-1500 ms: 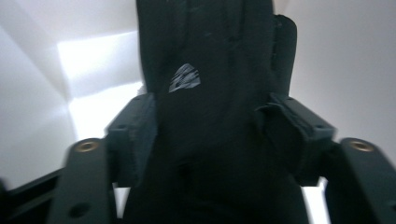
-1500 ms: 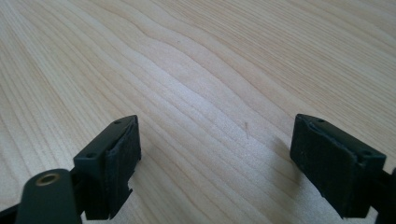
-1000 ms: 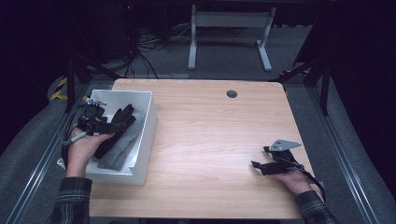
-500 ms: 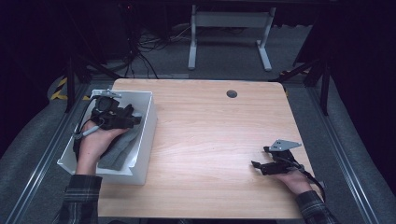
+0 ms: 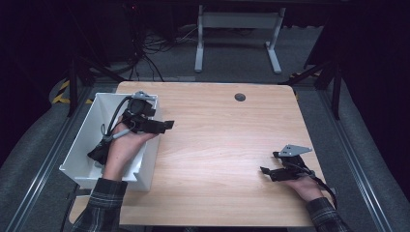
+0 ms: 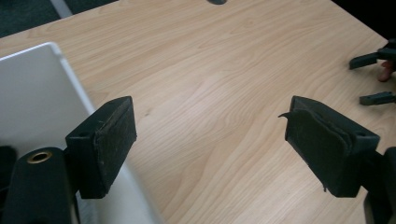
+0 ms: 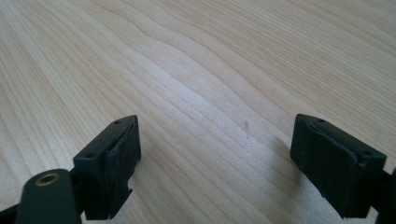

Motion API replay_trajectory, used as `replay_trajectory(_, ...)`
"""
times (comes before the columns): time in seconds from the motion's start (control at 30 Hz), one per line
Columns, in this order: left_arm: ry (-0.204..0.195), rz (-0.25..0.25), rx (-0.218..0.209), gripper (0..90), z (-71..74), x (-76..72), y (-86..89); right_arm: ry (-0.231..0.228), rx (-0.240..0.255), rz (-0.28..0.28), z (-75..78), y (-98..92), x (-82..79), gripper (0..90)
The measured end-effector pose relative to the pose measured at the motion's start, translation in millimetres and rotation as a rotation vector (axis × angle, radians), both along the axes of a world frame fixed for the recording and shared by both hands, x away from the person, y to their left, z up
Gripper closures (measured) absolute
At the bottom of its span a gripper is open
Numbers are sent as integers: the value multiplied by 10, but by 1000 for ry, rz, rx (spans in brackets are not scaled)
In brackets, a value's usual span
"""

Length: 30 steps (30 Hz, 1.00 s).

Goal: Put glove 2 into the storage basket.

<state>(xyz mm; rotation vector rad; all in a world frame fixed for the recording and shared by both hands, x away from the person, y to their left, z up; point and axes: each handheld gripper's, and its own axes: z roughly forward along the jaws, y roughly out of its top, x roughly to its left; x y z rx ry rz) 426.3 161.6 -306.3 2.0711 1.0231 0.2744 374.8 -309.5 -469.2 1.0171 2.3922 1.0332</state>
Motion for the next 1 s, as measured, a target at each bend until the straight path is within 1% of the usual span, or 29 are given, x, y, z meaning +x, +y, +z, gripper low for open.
replay_trajectory(0.17, 4, -40, -10, 173, -38, -18, -226, 0, -1, 1, 0, 0, 0, 167)
replay_trajectory(0.3, 5, -66, -20, 173, -106, -37, -413, 0, -1, 1, 0, 0, 0, 166)
replay_trajectory(0.53, 15, -121, -10, 173, -259, -81, -706, -1, -2, 1, 0, 0, 0, 166)
replay_trajectory(0.57, 15, -121, -10, 173, -259, -81, -706, -1, -2, 1, 0, 0, 0, 166)
replay_trajectory(0.63, 15, -139, -1, 173, -314, -96, -785, -1, -1, 1, -1, 1, 0, 165)
replay_trajectory(0.77, 17, -164, 5, 173, -452, -125, -925, -1, -2, 2, -1, 1, 0, 165)
replay_trajectory(0.83, 17, -171, 2, 173, -510, -133, -971, -1, -2, 2, -1, 1, 0, 165)
replay_trajectory(0.9, 15, -179, 15, 172, -581, -138, -1018, 0, -2, 2, -1, 1, 0, 164)
replay_trajectory(1.0, 20, -186, 11, 172, -682, -143, -1066, 0, -2, 2, 0, 1, 0, 164)
